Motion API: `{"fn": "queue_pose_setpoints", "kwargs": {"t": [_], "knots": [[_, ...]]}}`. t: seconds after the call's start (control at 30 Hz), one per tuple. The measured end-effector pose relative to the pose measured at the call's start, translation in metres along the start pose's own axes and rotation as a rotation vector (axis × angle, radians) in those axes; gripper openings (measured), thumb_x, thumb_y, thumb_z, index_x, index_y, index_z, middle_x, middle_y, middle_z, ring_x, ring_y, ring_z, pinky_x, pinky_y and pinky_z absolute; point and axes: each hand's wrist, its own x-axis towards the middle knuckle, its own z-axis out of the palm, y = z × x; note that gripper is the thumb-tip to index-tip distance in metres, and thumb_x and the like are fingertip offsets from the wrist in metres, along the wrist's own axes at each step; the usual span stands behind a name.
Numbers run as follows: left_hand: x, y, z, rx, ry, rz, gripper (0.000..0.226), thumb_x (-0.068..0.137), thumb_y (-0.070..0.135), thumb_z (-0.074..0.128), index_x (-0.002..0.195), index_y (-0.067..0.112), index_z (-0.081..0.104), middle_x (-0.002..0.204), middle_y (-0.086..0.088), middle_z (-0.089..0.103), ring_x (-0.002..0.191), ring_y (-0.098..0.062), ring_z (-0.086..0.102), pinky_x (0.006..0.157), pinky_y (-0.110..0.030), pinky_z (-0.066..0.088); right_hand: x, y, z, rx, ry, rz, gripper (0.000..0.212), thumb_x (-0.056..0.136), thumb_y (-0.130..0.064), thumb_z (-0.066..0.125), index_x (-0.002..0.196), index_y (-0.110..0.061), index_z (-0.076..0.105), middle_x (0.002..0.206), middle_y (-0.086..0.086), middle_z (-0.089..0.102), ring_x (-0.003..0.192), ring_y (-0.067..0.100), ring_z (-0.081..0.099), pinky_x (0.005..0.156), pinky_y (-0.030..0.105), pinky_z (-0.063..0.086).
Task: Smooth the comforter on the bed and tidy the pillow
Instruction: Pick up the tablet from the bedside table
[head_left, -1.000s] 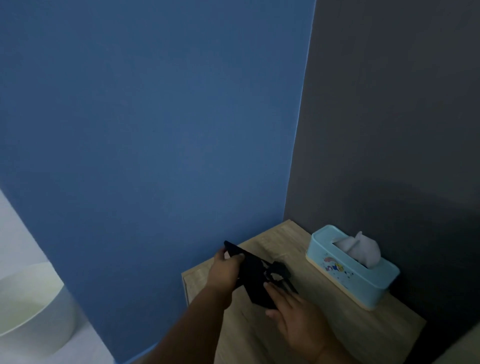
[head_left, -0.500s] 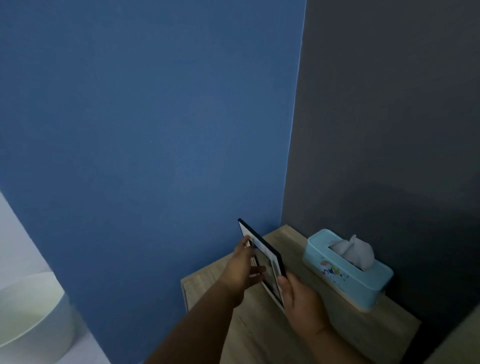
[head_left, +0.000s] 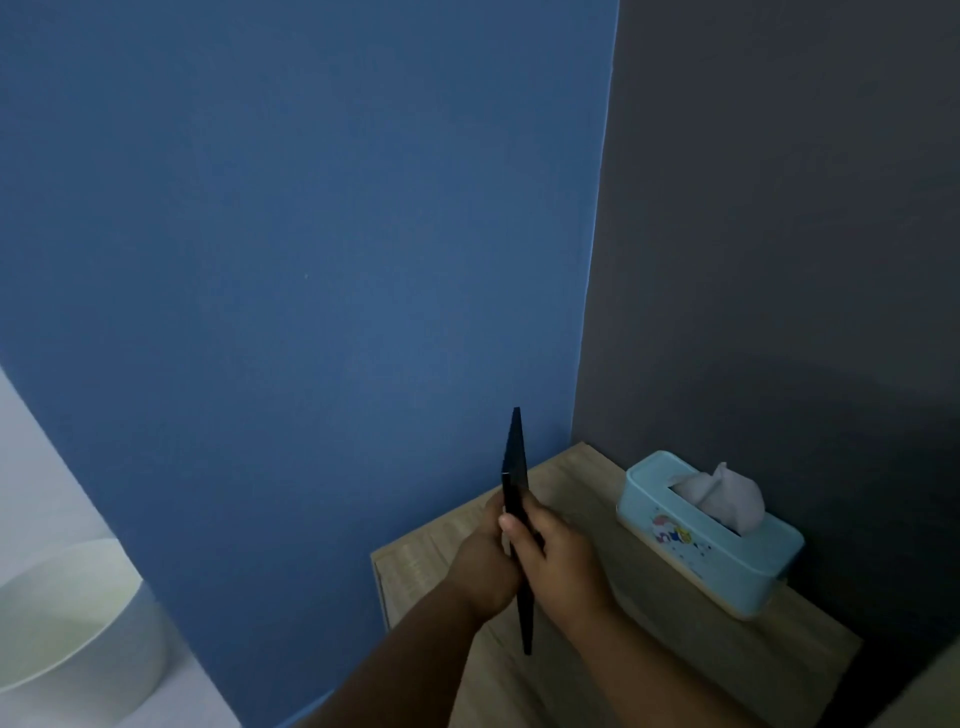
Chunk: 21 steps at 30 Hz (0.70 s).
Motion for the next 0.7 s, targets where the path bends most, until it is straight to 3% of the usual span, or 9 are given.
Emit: {"fn": "queue_pose_setpoints", "kwargs": {"t": [0.13,0.23,0.3,0.37,0.5,0.6,0.7], "knots": [[0.002,-0.005,-0.007,-0.020,0.045,-0.082,0.037,0.094,0.021,0.051,0.131,0.019,0.047,0.105,-0.001,0.068,0.093,-0.015,0.066,0.079,-0.031,0.058,0.002,0.002,0.000,0.029,-0.083,0.025,0.047,0.097,-0.043,0.042,0.142,-0.035,0.036,0.135,-0.001,0.054,0.119,0.011,0.052,0.099,0.027,0.045],[0.002,-0.005,-0.013,-0.108,0.057,-0.119,0.032,0.095,0.020,0.050,0.127,0.021,0.050,0.111,-0.003,0.066,0.102,-0.019,0.064,0.090,-0.040,0.055,0.003,0.009,-0.006,0.004,-0.024,0.058,0.040,0.100,-0.030,0.040,0.140,-0.028,0.041,0.133,0.000,0.056,0.111,0.006,0.051,0.086,0.014,0.042],[0.002,-0.002,-0.018,-0.176,0.040,-0.137,0.026,0.096,0.017,0.050,0.121,0.023,0.051,0.109,-0.001,0.064,0.098,-0.017,0.063,0.080,-0.033,0.057,0.004,0.017,-0.013,-0.060,0.023,0.086,0.038,0.100,-0.023,0.042,0.137,-0.023,0.046,0.131,0.002,0.057,0.106,0.007,0.052,0.080,0.009,0.040],[0.001,0.003,-0.024,-0.202,0.004,-0.123,0.021,0.097,0.015,0.049,0.114,0.027,0.049,0.101,0.004,0.061,0.089,-0.010,0.061,0.066,-0.024,0.054,0.004,0.028,-0.019,-0.126,0.033,0.101,0.039,0.098,-0.021,0.047,0.137,-0.020,0.047,0.132,0.004,0.055,0.114,0.014,0.053,0.091,0.019,0.043],[0.003,0.007,-0.035,-0.226,0.006,-0.091,0.030,0.095,0.013,0.053,0.119,0.028,0.043,0.097,0.006,0.060,0.085,-0.011,0.061,0.063,-0.027,0.054,0.002,0.043,-0.023,-0.254,-0.006,0.099,0.058,0.089,-0.028,0.061,0.142,-0.018,0.038,0.142,0.004,0.043,0.130,0.019,0.040,0.107,0.028,0.035],[0.004,0.008,-0.040,-0.248,0.001,-0.095,0.033,0.095,0.012,0.054,0.119,0.030,0.042,0.100,0.005,0.061,0.087,-0.013,0.061,0.061,-0.028,0.053,0.001,0.046,-0.023,-0.310,-0.018,0.078,0.068,0.085,-0.031,0.066,0.143,-0.021,0.033,0.146,0.002,0.036,0.133,0.019,0.032,0.109,0.032,0.033],[0.002,0.008,-0.045,-0.248,-0.001,-0.097,0.035,0.094,0.011,0.054,0.122,0.029,0.042,0.103,0.001,0.062,0.091,-0.018,0.062,0.064,-0.032,0.055,0.001,0.046,-0.024,-0.387,-0.020,0.034,0.066,0.084,-0.028,0.065,0.142,-0.023,0.033,0.142,0.003,0.040,0.128,0.020,0.038,0.106,0.032,0.037]]}}
